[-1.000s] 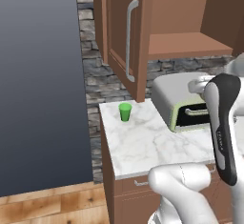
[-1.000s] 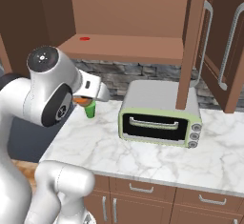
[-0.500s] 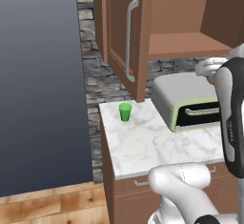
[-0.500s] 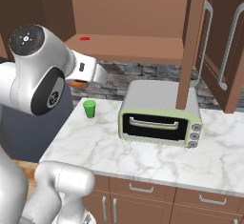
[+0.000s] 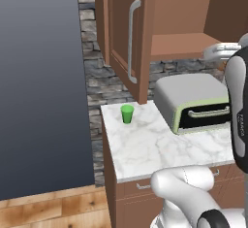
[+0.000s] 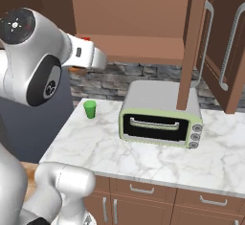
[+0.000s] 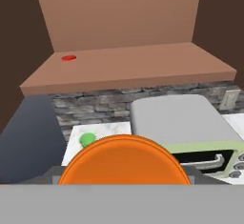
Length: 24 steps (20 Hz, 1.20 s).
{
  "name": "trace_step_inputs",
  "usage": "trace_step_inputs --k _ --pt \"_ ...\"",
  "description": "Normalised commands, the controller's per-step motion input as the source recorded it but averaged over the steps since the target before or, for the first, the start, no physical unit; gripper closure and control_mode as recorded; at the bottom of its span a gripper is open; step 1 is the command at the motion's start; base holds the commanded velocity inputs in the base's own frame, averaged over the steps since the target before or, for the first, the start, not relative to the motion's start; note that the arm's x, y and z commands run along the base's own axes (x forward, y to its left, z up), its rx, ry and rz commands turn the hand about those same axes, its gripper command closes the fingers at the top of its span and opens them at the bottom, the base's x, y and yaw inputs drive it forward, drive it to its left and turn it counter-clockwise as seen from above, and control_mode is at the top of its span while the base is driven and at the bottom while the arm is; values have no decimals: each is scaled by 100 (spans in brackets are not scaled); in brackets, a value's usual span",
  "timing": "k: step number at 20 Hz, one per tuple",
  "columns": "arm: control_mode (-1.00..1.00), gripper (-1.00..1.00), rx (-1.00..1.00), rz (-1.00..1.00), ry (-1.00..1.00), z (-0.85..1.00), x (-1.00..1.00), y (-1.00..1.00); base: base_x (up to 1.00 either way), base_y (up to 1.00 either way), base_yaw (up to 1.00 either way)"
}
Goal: Pick the yogurt and jam from the counter and place them in the cabinets closest to them.
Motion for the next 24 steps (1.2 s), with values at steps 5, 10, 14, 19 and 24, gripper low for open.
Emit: trace_step_inputs --k 5,10,14,19,24 --pt "-100 100 0 0 -4 31 0 2 0 0 0" --pt "-100 100 0 0 -1 14 0 3 0 0 0" --pt "-100 100 0 0 1 0 7 0 0 0 0" --pt "-100 100 0 0 5 10 22 4 0 0 0" --pt "-100 100 -3 0 4 7 29 10 0 0 0"
